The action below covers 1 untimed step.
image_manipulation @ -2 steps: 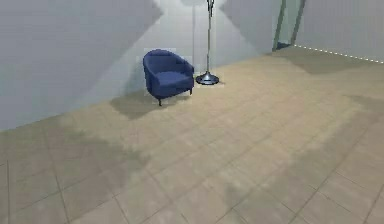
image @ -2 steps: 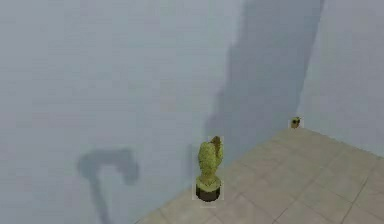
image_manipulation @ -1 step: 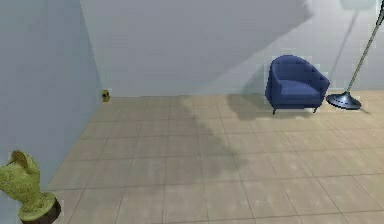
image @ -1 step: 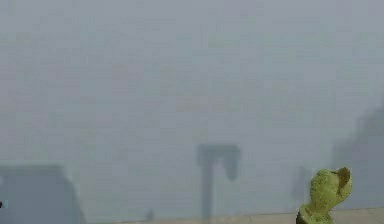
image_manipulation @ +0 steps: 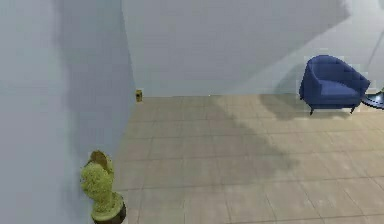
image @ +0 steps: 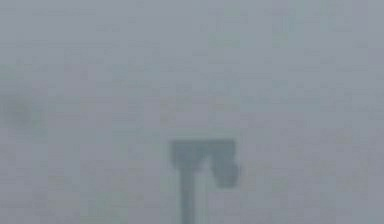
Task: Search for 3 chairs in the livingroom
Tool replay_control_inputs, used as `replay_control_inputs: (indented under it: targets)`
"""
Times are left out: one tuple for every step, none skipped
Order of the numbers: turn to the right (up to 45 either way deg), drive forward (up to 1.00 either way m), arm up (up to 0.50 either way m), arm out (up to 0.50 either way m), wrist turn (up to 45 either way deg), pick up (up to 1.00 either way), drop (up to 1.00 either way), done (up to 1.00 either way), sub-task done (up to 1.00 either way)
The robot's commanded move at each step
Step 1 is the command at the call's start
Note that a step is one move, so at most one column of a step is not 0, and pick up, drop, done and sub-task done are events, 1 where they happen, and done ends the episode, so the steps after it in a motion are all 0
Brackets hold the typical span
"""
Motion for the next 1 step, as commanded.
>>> replay_control_inputs:
  targets:
    - [-45.0, 0.00, 0.00, 0.00, 0.0, 0.00, 0.00, 0.00, 0.00]
